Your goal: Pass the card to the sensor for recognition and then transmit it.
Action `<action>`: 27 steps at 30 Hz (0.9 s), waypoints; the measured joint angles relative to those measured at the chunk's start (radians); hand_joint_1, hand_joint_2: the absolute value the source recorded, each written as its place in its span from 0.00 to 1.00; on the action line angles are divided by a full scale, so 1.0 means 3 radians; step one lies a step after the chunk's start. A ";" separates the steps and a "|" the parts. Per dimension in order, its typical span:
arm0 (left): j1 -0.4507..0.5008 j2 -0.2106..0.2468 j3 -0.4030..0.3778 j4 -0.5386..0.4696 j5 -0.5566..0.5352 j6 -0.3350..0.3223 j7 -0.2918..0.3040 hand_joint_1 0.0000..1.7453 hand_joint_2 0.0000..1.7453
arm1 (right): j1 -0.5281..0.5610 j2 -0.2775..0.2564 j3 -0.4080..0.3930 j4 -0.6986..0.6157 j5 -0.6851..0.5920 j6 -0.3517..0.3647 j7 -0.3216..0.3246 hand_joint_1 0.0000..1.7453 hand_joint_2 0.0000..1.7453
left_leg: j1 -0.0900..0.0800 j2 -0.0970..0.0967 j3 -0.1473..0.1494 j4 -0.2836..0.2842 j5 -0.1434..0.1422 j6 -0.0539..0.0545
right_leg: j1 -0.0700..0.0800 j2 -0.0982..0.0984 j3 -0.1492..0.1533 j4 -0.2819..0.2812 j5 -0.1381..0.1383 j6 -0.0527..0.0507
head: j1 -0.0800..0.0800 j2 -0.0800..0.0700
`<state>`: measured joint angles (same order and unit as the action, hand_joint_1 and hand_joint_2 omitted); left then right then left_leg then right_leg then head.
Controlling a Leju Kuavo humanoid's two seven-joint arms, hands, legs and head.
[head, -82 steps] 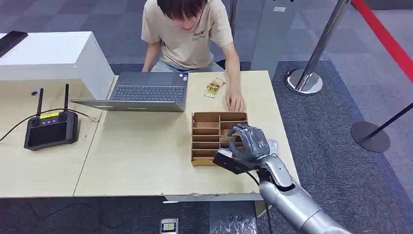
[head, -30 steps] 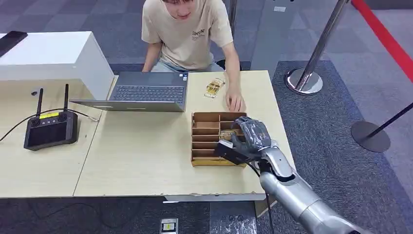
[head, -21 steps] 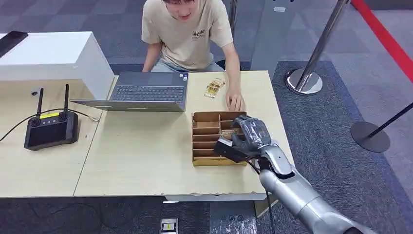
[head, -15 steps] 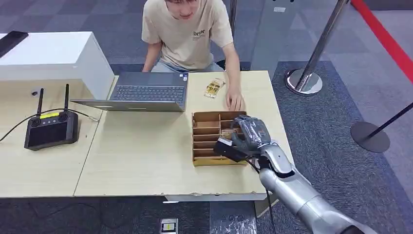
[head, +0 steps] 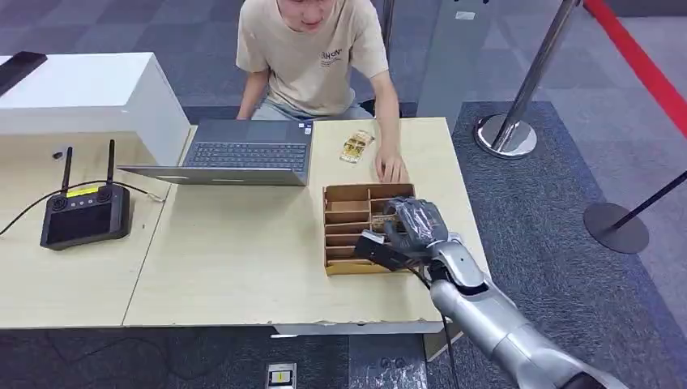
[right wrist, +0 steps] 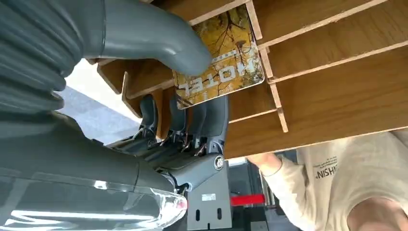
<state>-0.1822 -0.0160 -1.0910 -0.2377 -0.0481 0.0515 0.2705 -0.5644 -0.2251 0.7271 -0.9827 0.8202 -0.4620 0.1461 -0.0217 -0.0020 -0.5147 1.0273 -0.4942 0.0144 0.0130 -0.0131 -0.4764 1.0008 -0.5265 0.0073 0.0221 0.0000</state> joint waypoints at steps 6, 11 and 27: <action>0.0000 -0.0001 0.0000 0.0000 0.0001 0.0000 -0.0006 0.00 0.00 | -0.0003 -0.0001 0.0014 0.0015 -0.0009 0.0001 -0.0008 1.00 1.00 | 0.0000 0.0000 0.0002 0.0000 0.0000 0.0000 | 0.0000 0.0000 0.0002 0.0000 0.0000 0.0000 | 0.0000 0.0000; 0.0000 0.0000 0.0000 -0.0001 0.0001 0.0000 -0.0006 0.00 0.00 | -0.0002 -0.0001 0.0025 0.0029 -0.0050 -0.0015 -0.0027 1.00 1.00 | 0.0000 0.0000 0.0002 0.0000 0.0000 0.0000 | 0.0000 0.0000 0.0002 0.0000 0.0000 0.0000 | 0.0000 0.0000; 0.0005 0.0000 0.0000 0.0000 -0.0048 -0.0001 -0.0006 0.00 0.00 | 0.0070 -0.0031 -0.0059 -0.0233 -0.0884 0.0071 -0.0404 1.00 1.00 | 0.0000 0.0001 0.0000 0.0000 0.0000 -0.0001 | 0.0000 0.0001 -0.0001 0.0000 0.0000 0.0000 | 0.0000 0.0000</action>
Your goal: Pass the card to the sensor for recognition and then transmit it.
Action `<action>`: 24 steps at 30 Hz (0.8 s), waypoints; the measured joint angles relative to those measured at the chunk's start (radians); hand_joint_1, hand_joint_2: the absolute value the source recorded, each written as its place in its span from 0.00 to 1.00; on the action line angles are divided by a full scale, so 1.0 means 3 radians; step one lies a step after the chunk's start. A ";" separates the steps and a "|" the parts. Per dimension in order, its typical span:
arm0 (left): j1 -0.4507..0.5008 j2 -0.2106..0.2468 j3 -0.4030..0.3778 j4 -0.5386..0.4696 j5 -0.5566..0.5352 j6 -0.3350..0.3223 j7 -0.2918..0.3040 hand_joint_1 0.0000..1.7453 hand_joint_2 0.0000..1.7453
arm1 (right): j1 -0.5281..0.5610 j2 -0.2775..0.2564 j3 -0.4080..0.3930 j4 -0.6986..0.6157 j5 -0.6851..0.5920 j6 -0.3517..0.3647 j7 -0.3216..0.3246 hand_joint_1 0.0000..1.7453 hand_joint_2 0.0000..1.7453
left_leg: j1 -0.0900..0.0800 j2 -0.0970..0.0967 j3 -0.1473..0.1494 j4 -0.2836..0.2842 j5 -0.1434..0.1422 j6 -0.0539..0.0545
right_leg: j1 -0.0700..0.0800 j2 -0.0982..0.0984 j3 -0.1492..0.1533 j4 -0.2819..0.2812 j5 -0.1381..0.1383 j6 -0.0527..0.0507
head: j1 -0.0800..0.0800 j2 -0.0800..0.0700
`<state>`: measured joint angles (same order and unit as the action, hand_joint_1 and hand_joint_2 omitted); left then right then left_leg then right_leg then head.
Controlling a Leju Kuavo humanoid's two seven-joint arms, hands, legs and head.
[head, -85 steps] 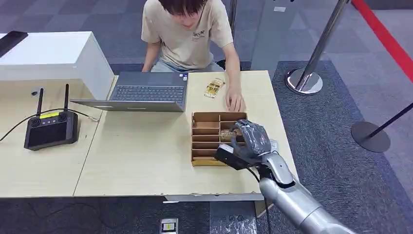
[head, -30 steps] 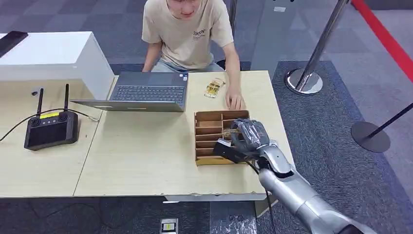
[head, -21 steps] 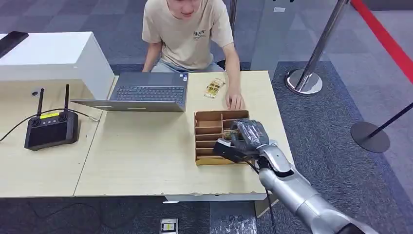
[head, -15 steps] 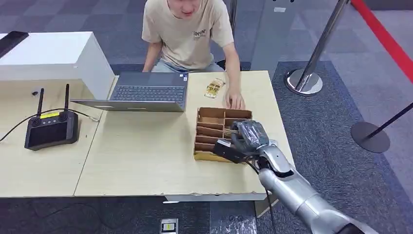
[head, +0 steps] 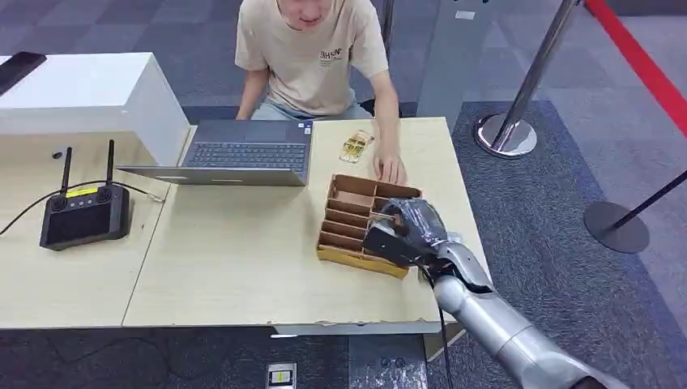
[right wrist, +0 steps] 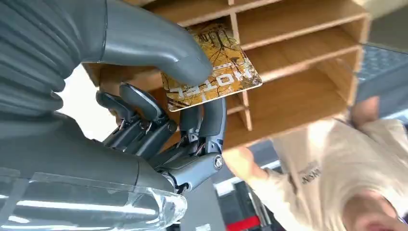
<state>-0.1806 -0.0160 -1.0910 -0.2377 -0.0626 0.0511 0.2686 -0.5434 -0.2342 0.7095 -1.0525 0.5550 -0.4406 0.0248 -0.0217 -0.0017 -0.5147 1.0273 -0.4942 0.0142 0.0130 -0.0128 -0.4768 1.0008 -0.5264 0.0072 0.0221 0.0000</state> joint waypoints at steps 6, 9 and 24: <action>0.0001 0.0000 0.0000 0.0000 -0.0025 -0.0006 0.0001 0.00 0.00 | -0.0008 -0.0022 -0.0083 -0.0313 -0.0315 0.0069 -0.0158 1.00 1.00 | 0.0000 0.0000 -0.0002 0.0000 0.0000 0.0000 | 0.0000 0.0000 0.0000 0.0000 0.0000 0.0000 | 0.0001 0.0000; 0.0001 0.0000 0.0000 0.0000 -0.0047 -0.0017 0.0001 0.00 0.00 | -0.0061 -0.0023 -0.0109 -0.0458 -0.0471 0.0132 -0.0225 1.00 1.00 | 0.0000 0.0000 -0.0003 0.0000 0.0000 0.0000 | 0.0000 0.0000 -0.0001 0.0000 0.0000 0.0000 | 0.0000 0.0000; -0.0074 -0.0025 -0.0004 0.0000 -0.0145 -0.0238 -0.0020 0.00 0.00 | -0.1035 0.0092 -0.0075 -0.0529 -0.0557 0.0414 -0.0207 1.00 1.00 | -0.0001 0.0001 -0.0008 0.0000 0.0001 0.0000 | 0.0000 0.0002 -0.0005 0.0003 0.0001 -0.0001 | 0.0000 0.0000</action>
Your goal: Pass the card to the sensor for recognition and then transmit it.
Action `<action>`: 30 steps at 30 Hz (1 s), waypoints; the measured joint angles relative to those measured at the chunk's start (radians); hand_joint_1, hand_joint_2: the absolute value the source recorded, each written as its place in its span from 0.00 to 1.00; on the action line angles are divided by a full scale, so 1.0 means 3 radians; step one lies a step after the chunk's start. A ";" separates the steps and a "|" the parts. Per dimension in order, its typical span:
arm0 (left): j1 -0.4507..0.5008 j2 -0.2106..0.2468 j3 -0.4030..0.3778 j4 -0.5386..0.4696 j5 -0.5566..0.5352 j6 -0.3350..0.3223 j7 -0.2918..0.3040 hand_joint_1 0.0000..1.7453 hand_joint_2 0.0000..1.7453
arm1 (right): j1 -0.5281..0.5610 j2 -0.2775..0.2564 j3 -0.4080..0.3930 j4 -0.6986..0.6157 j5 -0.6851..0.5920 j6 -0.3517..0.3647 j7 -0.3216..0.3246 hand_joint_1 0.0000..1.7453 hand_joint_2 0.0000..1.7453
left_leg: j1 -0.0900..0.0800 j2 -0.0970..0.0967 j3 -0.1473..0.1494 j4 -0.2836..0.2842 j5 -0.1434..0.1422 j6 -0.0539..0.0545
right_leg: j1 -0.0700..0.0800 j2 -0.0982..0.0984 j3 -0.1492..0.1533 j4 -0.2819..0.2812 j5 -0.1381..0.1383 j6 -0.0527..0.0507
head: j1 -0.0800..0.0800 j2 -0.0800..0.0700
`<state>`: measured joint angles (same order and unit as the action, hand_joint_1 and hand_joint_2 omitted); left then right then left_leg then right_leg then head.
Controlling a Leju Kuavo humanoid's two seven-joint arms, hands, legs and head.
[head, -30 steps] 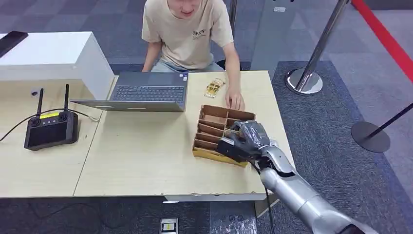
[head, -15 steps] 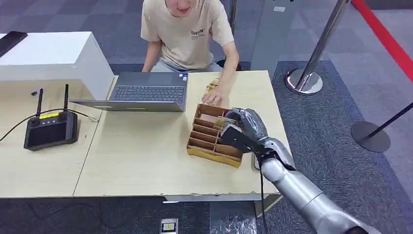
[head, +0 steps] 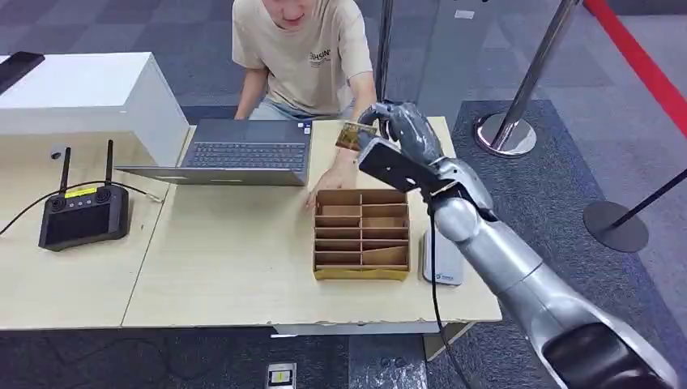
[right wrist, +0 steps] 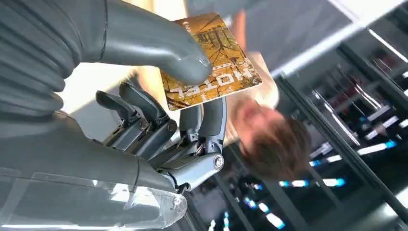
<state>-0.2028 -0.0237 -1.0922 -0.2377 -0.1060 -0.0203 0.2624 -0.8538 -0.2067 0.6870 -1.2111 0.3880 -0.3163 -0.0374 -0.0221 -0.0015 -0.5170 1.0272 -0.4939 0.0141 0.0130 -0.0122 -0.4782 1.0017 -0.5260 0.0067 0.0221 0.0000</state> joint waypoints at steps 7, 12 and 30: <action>0.0006 -0.0057 -0.0001 0.0000 0.0023 -0.0090 -0.0105 0.00 0.00 | -0.0467 0.0240 0.0126 0.0604 0.0740 -0.0645 0.0138 1.00 1.00 | 0.0001 -0.0001 -0.0002 0.0000 0.0000 0.0000 | 0.0000 -0.0001 -0.0001 0.0000 0.0000 0.0000 | -0.0001 0.0000; 0.0006 -0.0080 -0.0001 0.0000 0.0055 -0.0101 -0.0121 0.00 0.00 | -0.0677 0.0429 0.0491 0.1099 0.2140 -0.0779 0.0547 1.00 1.00 | 0.0003 -0.0003 -0.0003 0.0000 0.0000 0.0000 | 0.0002 -0.0002 -0.0002 0.0000 0.0000 0.0000 | 0.0001 0.0000; 0.0004 -0.0086 -0.0001 0.0000 0.0080 -0.0091 -0.0164 0.00 0.00 | -0.0756 0.0666 0.1116 0.1914 0.2768 -0.0857 0.0774 1.00 1.00 | 0.0004 -0.0003 -0.0003 0.0001 0.0000 -0.0001 | 0.0002 -0.0003 -0.0004 0.0000 0.0000 0.0000 | 0.0000 0.0000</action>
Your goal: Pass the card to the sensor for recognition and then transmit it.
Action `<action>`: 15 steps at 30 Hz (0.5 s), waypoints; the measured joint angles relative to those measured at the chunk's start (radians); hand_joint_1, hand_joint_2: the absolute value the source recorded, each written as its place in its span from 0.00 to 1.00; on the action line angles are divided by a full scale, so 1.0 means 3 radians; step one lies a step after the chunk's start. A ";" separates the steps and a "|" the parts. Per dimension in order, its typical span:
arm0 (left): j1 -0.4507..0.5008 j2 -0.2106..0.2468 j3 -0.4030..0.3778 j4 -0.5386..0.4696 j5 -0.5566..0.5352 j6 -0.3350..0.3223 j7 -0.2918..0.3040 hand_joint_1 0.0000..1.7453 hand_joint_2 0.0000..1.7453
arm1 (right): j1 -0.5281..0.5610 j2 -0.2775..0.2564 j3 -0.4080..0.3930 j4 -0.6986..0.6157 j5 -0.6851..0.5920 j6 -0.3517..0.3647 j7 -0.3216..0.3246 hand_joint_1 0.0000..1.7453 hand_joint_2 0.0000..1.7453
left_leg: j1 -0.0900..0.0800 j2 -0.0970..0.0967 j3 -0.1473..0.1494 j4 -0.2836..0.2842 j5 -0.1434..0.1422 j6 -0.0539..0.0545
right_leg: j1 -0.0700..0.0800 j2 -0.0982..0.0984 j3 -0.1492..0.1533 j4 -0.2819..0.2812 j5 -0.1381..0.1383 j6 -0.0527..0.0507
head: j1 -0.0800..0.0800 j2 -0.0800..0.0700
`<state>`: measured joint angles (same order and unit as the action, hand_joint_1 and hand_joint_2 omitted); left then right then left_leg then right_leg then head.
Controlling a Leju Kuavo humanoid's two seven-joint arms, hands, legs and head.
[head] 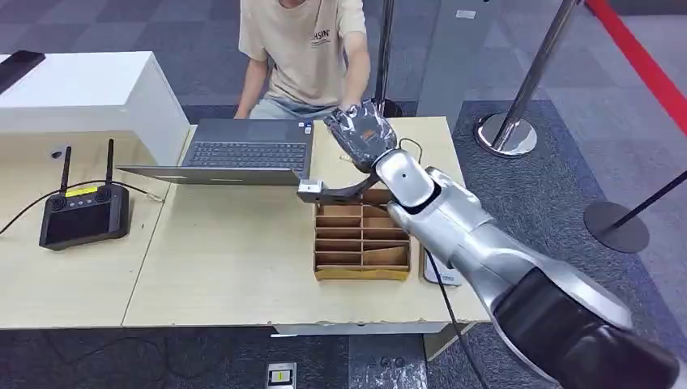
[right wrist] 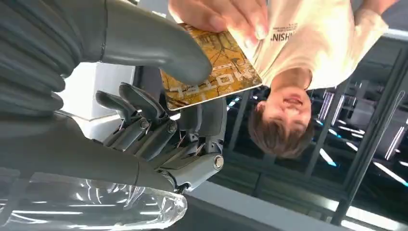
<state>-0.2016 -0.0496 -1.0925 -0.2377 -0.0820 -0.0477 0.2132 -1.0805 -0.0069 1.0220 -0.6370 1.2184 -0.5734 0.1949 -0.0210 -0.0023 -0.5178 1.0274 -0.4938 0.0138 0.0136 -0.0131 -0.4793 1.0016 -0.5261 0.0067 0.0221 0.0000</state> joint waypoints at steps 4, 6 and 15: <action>0.0001 0.0000 0.0001 0.0000 0.0001 -0.0003 0.0000 0.00 1.00 | 0.0002 0.0013 0.0043 0.0085 -0.0001 0.0011 0.0000 0.04 1.00 | 0.0000 0.0000 0.0000 0.0000 0.0000 0.0000 | 0.0000 0.0000 -0.0001 0.0000 0.0000 0.0000 | 0.0000 0.0000; 0.0002 0.0000 0.0000 0.0000 0.0010 -0.0015 -0.0001 0.00 1.00 | 0.0008 0.0023 0.0058 0.0127 -0.0037 0.0030 0.0000 0.00 1.00 | 0.0000 0.0000 0.0000 0.0000 0.0000 0.0000 | 0.0000 0.0000 -0.0001 0.0000 0.0000 0.0000 | -0.0001 0.0000; 0.0003 0.0000 0.0000 0.0000 0.0042 0.0027 -0.0045 0.00 1.00 | 0.0056 -0.0028 -0.0024 0.0214 -0.0565 0.0096 -0.0113 0.00 0.00 | 0.0001 0.0000 0.0001 0.0000 0.0000 0.0000 | 0.0000 0.0000 -0.0002 0.0000 0.0000 0.0000 | 0.0000 -0.0001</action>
<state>-0.2006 -0.0496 -1.0925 -0.2377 -0.0694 -0.0397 0.1999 -1.0637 -0.0153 1.0147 -0.5729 1.0489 -0.5447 0.1610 -0.0208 -0.0023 -0.5174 1.0276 -0.4939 0.0136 0.0137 -0.0130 -0.4801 1.0016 -0.5262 0.0067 0.0221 -0.0004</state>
